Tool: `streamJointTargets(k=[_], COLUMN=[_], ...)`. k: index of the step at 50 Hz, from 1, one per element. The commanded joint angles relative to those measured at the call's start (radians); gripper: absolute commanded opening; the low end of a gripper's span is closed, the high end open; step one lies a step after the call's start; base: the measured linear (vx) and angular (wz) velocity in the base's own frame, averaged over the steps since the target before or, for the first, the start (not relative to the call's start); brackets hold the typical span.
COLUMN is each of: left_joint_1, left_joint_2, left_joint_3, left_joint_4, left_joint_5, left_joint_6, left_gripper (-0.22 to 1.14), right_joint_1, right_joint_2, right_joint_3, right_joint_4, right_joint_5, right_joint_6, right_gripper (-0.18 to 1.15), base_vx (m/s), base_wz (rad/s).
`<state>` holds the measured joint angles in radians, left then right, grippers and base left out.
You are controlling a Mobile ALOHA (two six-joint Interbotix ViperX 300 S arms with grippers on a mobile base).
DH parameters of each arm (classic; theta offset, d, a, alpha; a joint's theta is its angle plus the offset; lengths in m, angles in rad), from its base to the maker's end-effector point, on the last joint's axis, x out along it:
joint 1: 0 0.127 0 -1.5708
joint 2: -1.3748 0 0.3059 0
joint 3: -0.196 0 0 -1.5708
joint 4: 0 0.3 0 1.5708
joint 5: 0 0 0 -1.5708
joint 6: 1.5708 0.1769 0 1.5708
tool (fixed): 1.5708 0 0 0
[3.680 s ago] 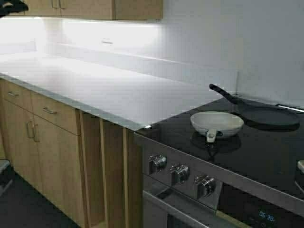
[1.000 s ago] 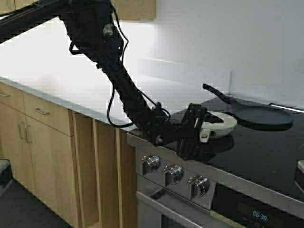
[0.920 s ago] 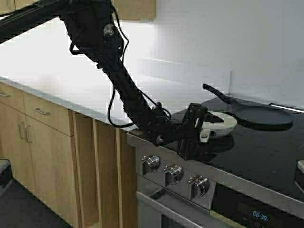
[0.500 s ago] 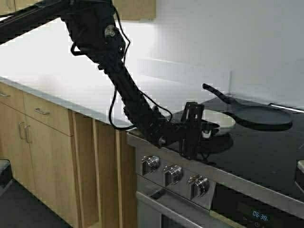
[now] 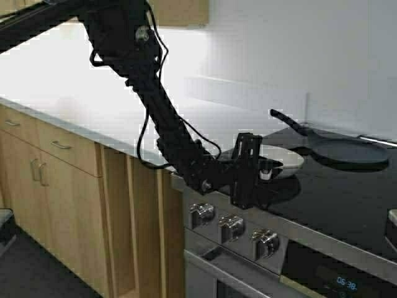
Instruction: Wash the pan
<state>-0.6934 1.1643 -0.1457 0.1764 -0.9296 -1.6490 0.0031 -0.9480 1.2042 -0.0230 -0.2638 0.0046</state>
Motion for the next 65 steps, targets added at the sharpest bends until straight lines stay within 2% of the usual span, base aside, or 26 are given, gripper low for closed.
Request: streamJointTargets(k=[1,19,31,45,65], left_joint_1=[0.006,0.006,0.006,0.005,0.005], left_joint_2=[-0.123,-0.253,-0.322,-0.403,-0.416], left_joint_3=[0.077,0.290,0.382,0.552,0.672], left_joint_4=[-0.002,0.000,0.002,-0.002,-0.005], left_joint_5=[-0.055,-0.179,-0.229,-0.322,-0.422], left_joint_6=[0.011,0.060,0.086,0.106,0.109], left_gripper=[0.02,0.02,0.02,0.02,0.02], right_joint_1=[0.002,0.002,0.002,0.003,0.035], right_joint_2=[0.006,0.005,0.002,-0.018,-0.011], right_joint_3=[-0.020,-0.023,-0.021,-0.012,-0.014], right_joint_4=[-0.002,-0.002,-0.002,-0.002,-0.002], right_joint_5=[-0.005,-0.005,-0.005,0.006,0.012], right_joint_6=[-0.003,0.000,0.000,0.020,0.006], right_gripper=[0.06,0.06,0.06,0.06,0.06], base_vx=[-0.01,0.01,0.06,0.08,0.07], base_wz=[0.16,0.29,0.54,0.59,0.48])
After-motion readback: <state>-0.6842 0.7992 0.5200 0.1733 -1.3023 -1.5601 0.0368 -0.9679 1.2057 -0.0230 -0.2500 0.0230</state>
